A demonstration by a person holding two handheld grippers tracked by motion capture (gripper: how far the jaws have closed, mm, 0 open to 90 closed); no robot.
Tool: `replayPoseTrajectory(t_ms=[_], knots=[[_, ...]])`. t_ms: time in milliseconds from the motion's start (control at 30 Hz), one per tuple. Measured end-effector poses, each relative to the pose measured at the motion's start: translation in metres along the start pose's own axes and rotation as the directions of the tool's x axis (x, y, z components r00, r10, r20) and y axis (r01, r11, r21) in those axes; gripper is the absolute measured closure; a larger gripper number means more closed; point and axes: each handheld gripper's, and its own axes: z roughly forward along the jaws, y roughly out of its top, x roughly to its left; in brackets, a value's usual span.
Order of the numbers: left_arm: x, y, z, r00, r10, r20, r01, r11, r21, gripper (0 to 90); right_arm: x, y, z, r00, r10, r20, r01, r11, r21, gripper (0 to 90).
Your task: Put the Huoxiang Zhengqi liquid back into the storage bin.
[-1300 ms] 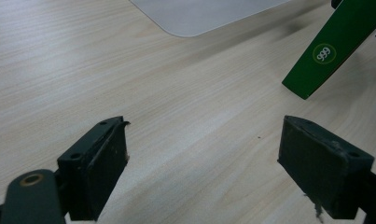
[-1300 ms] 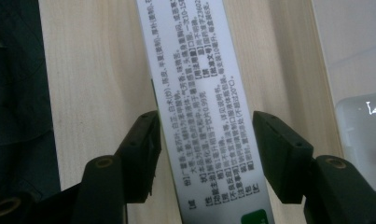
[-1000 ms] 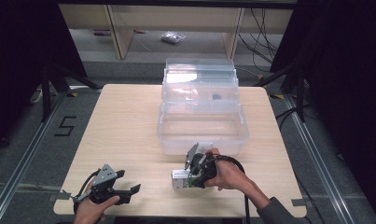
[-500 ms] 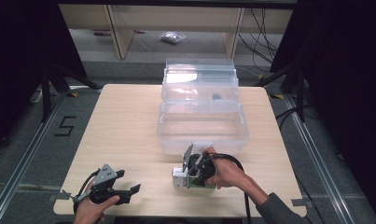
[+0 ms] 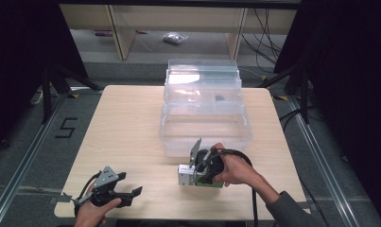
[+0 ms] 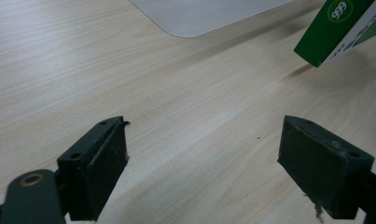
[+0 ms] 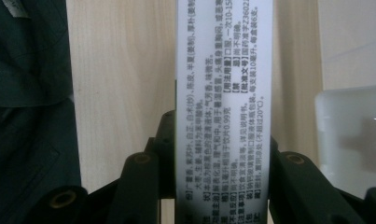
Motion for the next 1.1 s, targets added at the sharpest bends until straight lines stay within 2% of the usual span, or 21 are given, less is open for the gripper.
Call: replayPoseTrajectory(t_ms=[100,133,200,233,267,333,367,400,433,500,533,567,600,767,933,967,1000,1067,1100], knots=[[0.0,0.0,0.0,1.0,-0.001,0.002,0.001,1.0,-0.003,14.9,-0.002,-0.002,-0.004,0.9999,0.01,-0.004,-0.01,1.0,-0.003,65.1],[0.0,0.0,0.0,1.0,-0.005,-0.001,0.005,1.0,-0.002,14.9,-0.001,-0.003,-0.008,0.9993,0.036,0.005,-0.036,0.999,0.002,65.1],[0.0,0.0,0.0,1.0,-0.004,-0.001,0.004,1.0,-0.002,14.9,-0.002,-0.004,-0.01,0.9994,0.035,0.004,-0.035,0.999,-0.004,65.1],[0.0,0.0,0.0,1.0,-0.006,0.001,0.006,1.0,-0.004,14.9,-0.005,-0.004,-0.012,1.0,0.001,0.0,-0.001,1.0,-0.016,65.1],[0.0,0.0,0.0,1.0,-0.001,0.003,0.001,1.0,-0.003,14.9,-0.004,-0.006,-0.018,0.9989,0.047,-0.004,-0.047,0.999,-0.01,65.1],[0.0,0.0,0.0,1.0,0.0,0.002,0.0,1.0,0.001,14.9,-0.005,-0.006,-0.02,0.9991,0.042,0.005,-0.042,0.999,-0.008,65.1],[0.0,0.0,0.0,1.0,0.0,0.001,0.0,1.0,-0.002,14.9,-0.005,-0.007,-0.022,0.9983,0.057,0.009,-0.057,0.998,0.0,65.1],[0.0,0.0,0.0,1.0,-0.002,0.001,0.002,1.0,-0.002,14.9,-0.009,-0.008,-0.024,0.9999,0.007,0.01,-0.007,1.0,-0.013,65.1],[0.0,0.0,0.0,1.0,-0.003,0.001,0.003,1.0,-0.004,14.9,-0.009,-0.01,-0.027,0.9989,0.044,0.013,-0.044,0.999,-0.008,65.1],[0.0,0.0,0.0,1.0,-0.003,0.001,0.003,1.0,-0.003,14.9,-0.012,-0.011,-0.032,0.9994,0.032,0.016,-0.032,0.999,-0.013,65.1],[0.0,0.0,0.0,1.0,-0.002,0.001,0.002,1.0,-0.002,14.9,-0.012,-0.012,-0.035,0.9984,0.051,0.023,-0.051,0.999,-0.009,65.1],[0.0,0.0,0.0,1.0,-0.005,0.001,0.005,1.0,-0.003,14.9,-0.014,-0.012,-0.038,0.9991,0.04,0.016,-0.039,0.999,-0.019,65.1],[0.0,0.0,0.0,1.0,-0.004,-0.003,0.004,1.0,-0.001,14.9,-0.014,-0.014,-0.046,0.9979,0.062,0.021,-0.061,0.998,-0.017,65.2],[0.0,0.0,0.0,1.0,-0.003,-0.004,0.003,1.0,0.0,14.9,-0.017,-0.015,-0.06,0.9974,0.063,0.037,-0.062,0.998,-0.01,65.2],[0.0,0.0,0.0,1.0,-0.003,-0.004,0.003,1.0,0.0,14.9,-0.024,-0.016,-0.076,0.9983,0.044,0.04,-0.043,0.999,-0.013,65.1],[0.0,0.0,0.0,1.0,-0.004,-0.004,0.004,1.0,0.0,14.9,-0.024,-0.017,-0.077,0.9974,0.064,0.035,-0.063,0.998,-0.014,65.2],[0.0,0.0,0.0,1.0,-0.004,-0.004,0.004,1.0,0.0,14.9,-0.024,-0.017,-0.077,0.9974,0.064,0.035,-0.063,0.998,-0.014,65.2],[0.0,0.0,0.0,1.0,-0.004,-0.003,0.004,1.0,-0.001,14.9,-0.026,-0.017,-0.08,0.9985,0.035,0.042,-0.034,0.999,-0.015,65.2],[0.0,0.0,0.001,1.0,-0.005,-0.003,0.005,1.0,-0.002,14.9,-0.026,-0.018,-0.081,0.9974,0.057,0.043,-0.057,0.998,-0.009,65.2]])
